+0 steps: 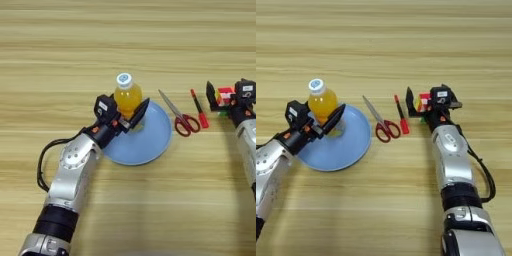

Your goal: Move the objects on the table

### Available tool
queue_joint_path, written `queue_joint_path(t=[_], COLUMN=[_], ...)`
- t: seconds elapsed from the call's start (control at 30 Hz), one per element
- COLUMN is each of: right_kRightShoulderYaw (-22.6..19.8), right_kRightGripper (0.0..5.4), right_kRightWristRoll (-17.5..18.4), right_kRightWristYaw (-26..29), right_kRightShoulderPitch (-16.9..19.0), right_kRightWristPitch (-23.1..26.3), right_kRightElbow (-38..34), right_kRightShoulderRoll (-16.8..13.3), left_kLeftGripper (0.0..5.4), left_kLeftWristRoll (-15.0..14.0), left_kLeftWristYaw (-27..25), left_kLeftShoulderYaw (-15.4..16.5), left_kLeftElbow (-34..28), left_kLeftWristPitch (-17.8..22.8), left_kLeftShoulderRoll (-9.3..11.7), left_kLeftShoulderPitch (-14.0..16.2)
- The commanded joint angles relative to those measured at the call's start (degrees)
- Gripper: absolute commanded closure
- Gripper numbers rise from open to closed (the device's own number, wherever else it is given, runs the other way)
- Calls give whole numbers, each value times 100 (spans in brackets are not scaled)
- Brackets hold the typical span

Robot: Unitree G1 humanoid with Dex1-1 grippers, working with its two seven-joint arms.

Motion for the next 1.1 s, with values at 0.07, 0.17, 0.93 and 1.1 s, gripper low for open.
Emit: queue_joint_path(t=[0.07,0.17,0.93,1.1], right_kRightShoulderYaw=[18,22,45,50], right_kRightGripper=[0,0,0,0], right_kRightWristRoll=[2,3,-8,-11], right_kRightWristYaw=[-6,-12,-4,-1], right_kRightShoulderPitch=[-30,-29,-32,-22], right_kRightWristPitch=[47,49,60,59], right_kRightElbow=[-55,-62,-64,-71], right_kRightShoulderRoll=[23,30,43,42], left_kLeftGripper=[204,204,125,81], left_kLeftWristRoll=[230,338,623,641], left_kLeftWristYaw=[2,71,555,562], left_kLeftShoulderYaw=[-60,-64,215,204], left_kLeftElbow=[51,156,786,771], left_kLeftWristPitch=[30,44,34,39], left_kLeftShoulderRoll=[78,109,104,109], left_kLeftShoulderPitch=[-69,-98,-333,-330])
